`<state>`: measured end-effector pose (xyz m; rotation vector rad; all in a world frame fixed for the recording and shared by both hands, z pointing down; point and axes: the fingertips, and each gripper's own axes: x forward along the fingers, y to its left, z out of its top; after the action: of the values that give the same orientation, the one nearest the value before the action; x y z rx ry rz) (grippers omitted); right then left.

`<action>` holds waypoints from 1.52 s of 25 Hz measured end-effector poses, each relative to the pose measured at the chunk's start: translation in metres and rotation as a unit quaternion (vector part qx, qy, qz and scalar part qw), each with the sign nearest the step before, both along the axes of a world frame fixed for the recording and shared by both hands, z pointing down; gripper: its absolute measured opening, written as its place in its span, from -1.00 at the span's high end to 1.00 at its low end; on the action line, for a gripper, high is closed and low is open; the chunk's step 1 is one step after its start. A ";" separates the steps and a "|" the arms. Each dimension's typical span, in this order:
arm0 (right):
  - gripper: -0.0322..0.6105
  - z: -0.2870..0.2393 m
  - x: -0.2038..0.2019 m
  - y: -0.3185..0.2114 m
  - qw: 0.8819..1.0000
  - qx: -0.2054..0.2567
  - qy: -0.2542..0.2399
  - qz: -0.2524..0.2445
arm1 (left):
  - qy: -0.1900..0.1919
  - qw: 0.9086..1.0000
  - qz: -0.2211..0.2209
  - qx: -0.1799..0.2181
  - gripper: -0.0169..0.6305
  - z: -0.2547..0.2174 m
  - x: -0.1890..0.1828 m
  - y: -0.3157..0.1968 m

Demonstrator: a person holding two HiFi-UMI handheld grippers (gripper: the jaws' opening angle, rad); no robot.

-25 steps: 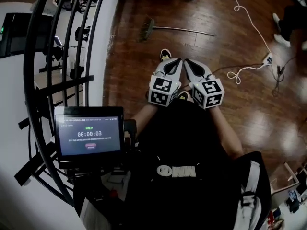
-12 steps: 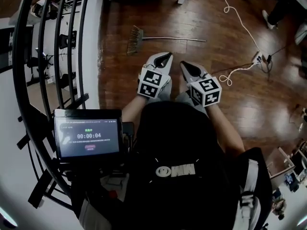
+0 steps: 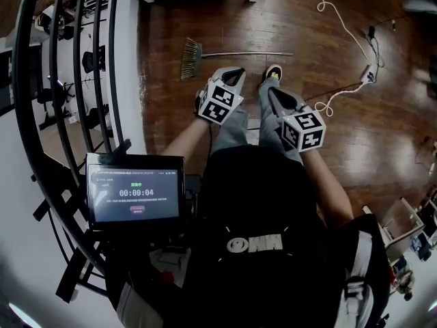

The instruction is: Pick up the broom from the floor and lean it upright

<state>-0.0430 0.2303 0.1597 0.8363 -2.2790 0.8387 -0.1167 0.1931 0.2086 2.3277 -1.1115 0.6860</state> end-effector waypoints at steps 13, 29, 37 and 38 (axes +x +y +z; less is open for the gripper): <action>0.89 0.038 0.051 -0.046 0.999 -0.025 -0.036 0.019 | -0.101 0.983 0.150 -0.029 0.28 0.062 0.069 -0.062; 0.89 0.342 0.124 -0.140 0.984 -0.079 -0.016 0.159 | -0.213 0.933 0.224 -0.181 0.04 0.457 0.096 -0.094; 0.89 0.463 0.118 -0.149 0.979 -0.104 0.010 0.175 | -0.222 0.930 0.230 -0.182 0.02 0.595 0.115 -0.097; 0.89 0.478 0.118 -0.151 0.978 -0.114 0.016 0.172 | -0.226 0.927 0.232 -0.186 0.02 0.612 0.115 -0.096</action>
<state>0.0749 0.0795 0.6374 1.1436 -1.9883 1.2028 -0.0022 0.0969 0.8204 2.1517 -0.5097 1.5256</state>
